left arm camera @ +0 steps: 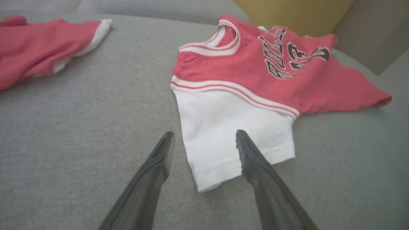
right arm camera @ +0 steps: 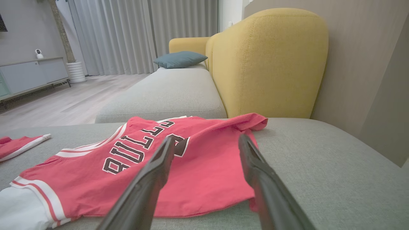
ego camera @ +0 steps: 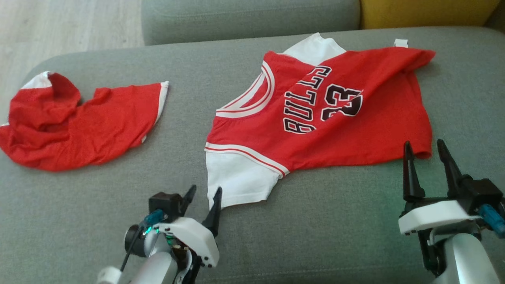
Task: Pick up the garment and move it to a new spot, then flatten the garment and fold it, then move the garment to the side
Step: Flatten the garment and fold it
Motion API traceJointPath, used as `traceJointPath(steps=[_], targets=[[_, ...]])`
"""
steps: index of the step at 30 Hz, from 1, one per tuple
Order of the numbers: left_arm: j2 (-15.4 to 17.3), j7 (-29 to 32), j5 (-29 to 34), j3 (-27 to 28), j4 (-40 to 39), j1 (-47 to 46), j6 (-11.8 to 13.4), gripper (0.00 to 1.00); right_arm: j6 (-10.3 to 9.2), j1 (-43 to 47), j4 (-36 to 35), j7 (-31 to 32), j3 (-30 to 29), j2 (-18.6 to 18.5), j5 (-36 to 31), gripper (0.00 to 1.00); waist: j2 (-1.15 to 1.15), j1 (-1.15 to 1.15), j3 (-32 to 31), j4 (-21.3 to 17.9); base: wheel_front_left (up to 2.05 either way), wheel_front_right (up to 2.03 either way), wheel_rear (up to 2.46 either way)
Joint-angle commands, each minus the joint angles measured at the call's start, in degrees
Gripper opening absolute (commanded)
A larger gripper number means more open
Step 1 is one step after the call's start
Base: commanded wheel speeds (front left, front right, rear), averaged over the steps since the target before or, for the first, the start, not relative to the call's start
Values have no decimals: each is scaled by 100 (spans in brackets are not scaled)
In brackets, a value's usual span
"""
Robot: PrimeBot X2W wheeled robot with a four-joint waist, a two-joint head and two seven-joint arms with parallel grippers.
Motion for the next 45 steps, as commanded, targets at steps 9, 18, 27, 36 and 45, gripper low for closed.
traceJointPath(steps=[9,18,27,36,45], targets=[[47,639,-35,0,529,-642,-82,100,37,-374,-270,12,118,-25,-15,100,0,0,267,-240,0,0,0],[74,1109,12,-182,1005,-831,-60,100,37,-435,-288,-9,63,-25,-47,100,0,0,377,-316,0,0,0],[46,190,-227,13,455,-907,-135,0,37,-466,122,474,-374,-25,-762,100,0,0,336,-139,0,0,0],[34,-380,-211,387,-323,-1046,92,0,37,-599,537,897,-639,-25,-1686,100,0,0,430,5,0,0,0],[21,-407,-34,799,-890,-898,292,0,37,-767,898,912,-811,-25,-1607,100,0,0,544,32,0,0,0]])
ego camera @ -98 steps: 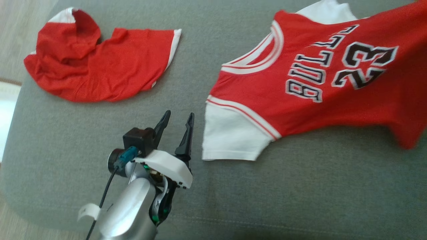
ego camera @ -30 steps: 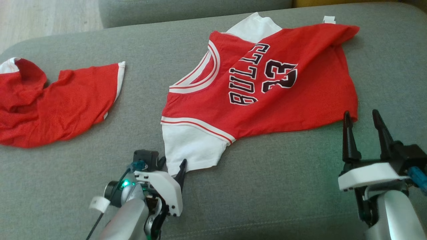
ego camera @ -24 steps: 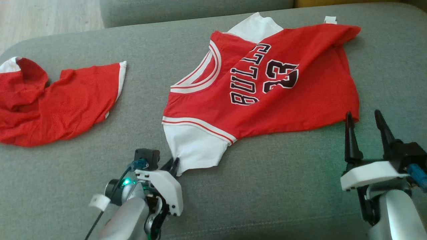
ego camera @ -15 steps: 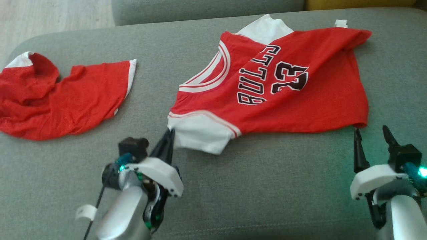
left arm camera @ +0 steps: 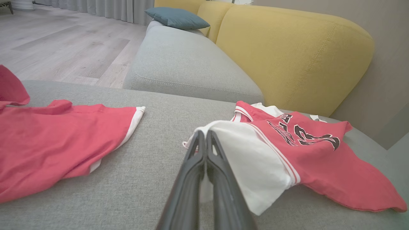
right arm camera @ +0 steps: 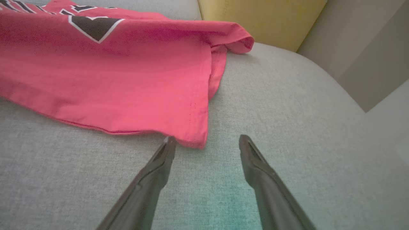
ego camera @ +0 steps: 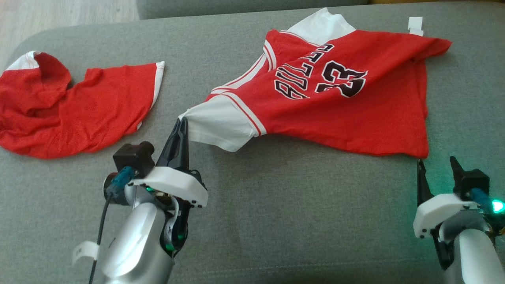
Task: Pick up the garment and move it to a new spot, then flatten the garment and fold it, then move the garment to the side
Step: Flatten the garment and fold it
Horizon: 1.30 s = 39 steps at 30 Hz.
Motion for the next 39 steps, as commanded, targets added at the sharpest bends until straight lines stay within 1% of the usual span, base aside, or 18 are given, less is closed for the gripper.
traceJointPath(steps=[1,4,6,7,11,13,17,27,28,29,30,35,39], targets=[[32,-75,104,228,-248,-85,-26,0,37,-351,-16,3,54,-31,207,100,0,0,41,26,0,0,0],[28,-75,134,214,-238,-64,-71,0,37,-493,275,50,-45,-31,1081,100,0,0,72,50,0,0,0],[26,-76,151,177,-216,-61,-109,0,37,-599,443,-2,-69,-31,1547,100,0,0,96,66,0,0,0],[26,-76,151,177,-216,-61,-109,0,37,-599,443,-2,-69,-31,1547,100,0,0,96,66,0,0,0],[23,-76,164,135,-203,-62,-151,0,37,-796,832,-122,-121,-31,2226,100,0,0,133,94,0,0,0],[22,-76,165,118,-202,-64,-163,0,37,-904,1085,-152,-140,-31,2465,100,0,0,143,111,0,0,0],[21,-76,128,50,-223,-73,-170,0,37,-1143,1647,-195,-179,-31,2750,100,0,0,177,158,0,0,0],[20,-76,75,-52,-227,-94,-158,0,37,-1632,2766,-432,-205,-31,2733,100,0,0,242,275,0,0,0],[20,-76,74,-52,-225,-93,-157,0,37,-1670,2858,-443,-186,-31,2733,92,0,0,240,278,0,0,0],[20,-76,73,-49,-221,-91,-157,0,37,-1703,2946,-457,-163,-31,2739,44,0,0,233,277,0,0,0],[20,-76,82,-43,-212,-90,-152,0,37,-1732,3024,-483,-141,-31,2741,0,0,0,222,274,0,0,0],[20,-76,115,18,-180,-47,-131,0,37,-1861,3281,-653,-7,-31,2788,0,0,0,83,236,0,0,0],[20,-76,30,120,-201,28,-126,0,37,-1951,3117,-860,239,-31,2889,0,0,0,-114,177,0,0,0]])
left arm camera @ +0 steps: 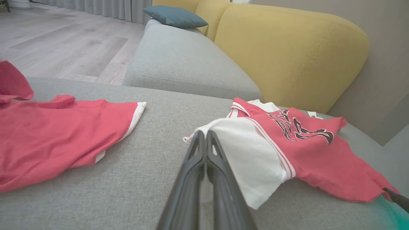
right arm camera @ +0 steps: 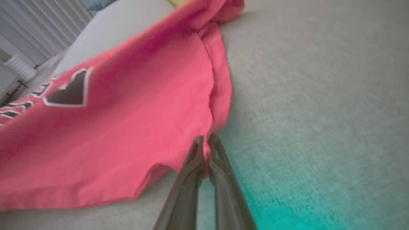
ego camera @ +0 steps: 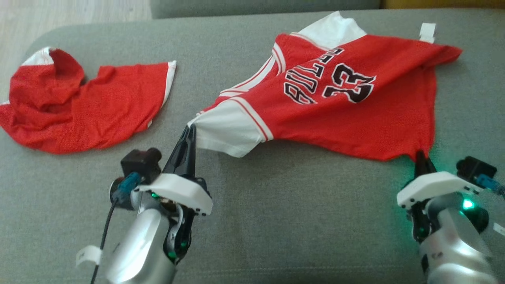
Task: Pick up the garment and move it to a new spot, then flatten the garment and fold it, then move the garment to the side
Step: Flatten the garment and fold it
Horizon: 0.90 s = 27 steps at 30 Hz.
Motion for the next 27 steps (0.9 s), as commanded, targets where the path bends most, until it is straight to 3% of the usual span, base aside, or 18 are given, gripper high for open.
traceJointPath(steps=[1,6,16,19,27], targets=[[47,-71,-57,278,-213,-59,14,0,37,-208,-275,-106,253,63,91,0,0,0,-129,-51,0,0,0],[47,-71,-280,515,-513,-38,-24,0,37,-204,-1243,-126,640,63,364,0,0,0,-478,-154,0,0,0],[47,107,-931,954,-1570,-753,-54,0,37,-169,-4175,465,1053,-124,526,0,0,0,-1035,-192,0,0,0],[47,298,-1195,1170,-2156,-1245,94,0,37,-265,-5099,772,978,-173,474,0,0,0,-1223,-187,0,0,0],[47,785,-1812,1403,-3196,-1865,603,0,37,-202,-6234,1664,695,-8,327,0,0,0,-1403,-184,0,0,0]])
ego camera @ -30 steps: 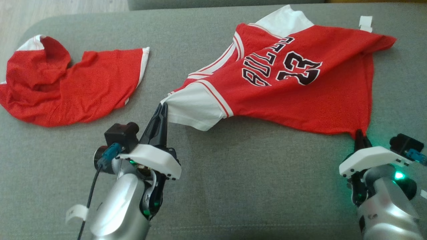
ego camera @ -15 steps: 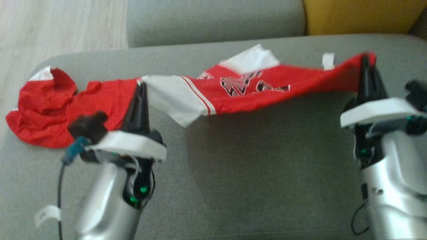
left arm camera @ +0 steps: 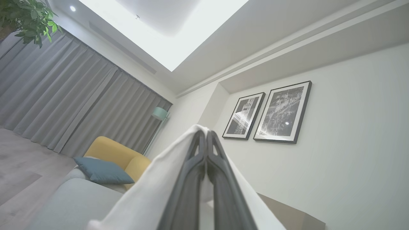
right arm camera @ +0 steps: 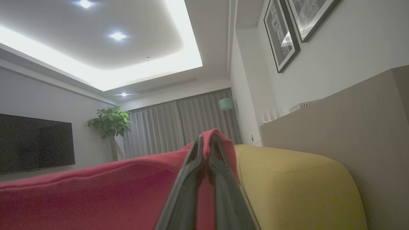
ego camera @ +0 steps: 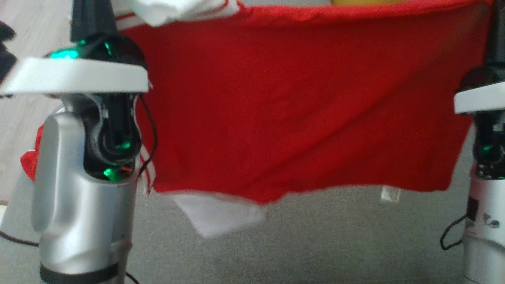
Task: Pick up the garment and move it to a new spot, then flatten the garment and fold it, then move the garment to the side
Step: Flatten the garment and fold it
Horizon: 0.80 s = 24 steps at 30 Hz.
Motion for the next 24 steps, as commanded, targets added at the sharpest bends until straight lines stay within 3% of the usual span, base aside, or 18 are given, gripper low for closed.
traceJointPath(steps=[1,7,13,17,24], targets=[[113,103,-31,207,-221,-406,64,0,37,-212,-270,161,79,78,14,0,0,0,35,-3,0,0,0],[338,599,-12,182,196,-1078,131,0,37,-503,-225,772,31,123,-106,0,0,0,437,-76,0,0,0],[728,778,182,157,1630,-2373,-118,0,37,-1945,1132,786,-96,126,-336,0,0,0,1400,-208,0,0,0],[836,492,317,189,2769,-3509,-352,0,37,-3383,2490,280,-370,116,-696,0,0,0,1987,-191,0,0,0],[835,-532,503,330,4149,-5223,-683,0,37,-5465,4355,-1298,-879,-181,-1170,0,0,0,2537,-48,0,0,0]])
